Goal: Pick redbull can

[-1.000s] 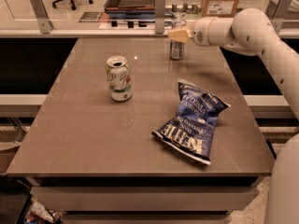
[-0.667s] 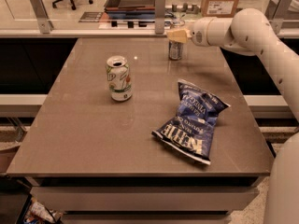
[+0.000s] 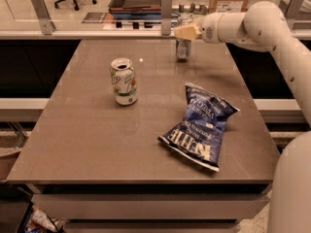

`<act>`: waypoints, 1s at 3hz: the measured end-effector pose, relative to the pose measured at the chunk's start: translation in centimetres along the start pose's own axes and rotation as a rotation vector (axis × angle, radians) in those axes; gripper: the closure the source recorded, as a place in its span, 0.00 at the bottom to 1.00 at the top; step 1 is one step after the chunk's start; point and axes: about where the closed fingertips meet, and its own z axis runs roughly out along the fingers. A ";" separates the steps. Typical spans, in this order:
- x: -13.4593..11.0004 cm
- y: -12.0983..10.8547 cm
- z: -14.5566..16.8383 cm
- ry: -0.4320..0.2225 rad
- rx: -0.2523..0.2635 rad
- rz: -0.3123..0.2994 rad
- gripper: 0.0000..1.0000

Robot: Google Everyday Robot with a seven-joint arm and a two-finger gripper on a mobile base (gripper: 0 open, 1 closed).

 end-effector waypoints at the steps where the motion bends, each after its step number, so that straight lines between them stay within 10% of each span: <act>1: -2.5 -0.4 -1.4 -0.013 0.003 -0.021 1.00; 3: -8.1 -0.5 -4.6 -0.056 0.052 -0.119 1.00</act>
Offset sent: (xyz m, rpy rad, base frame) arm -0.0142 -0.0279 0.1022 -0.0505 -0.1330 -0.0269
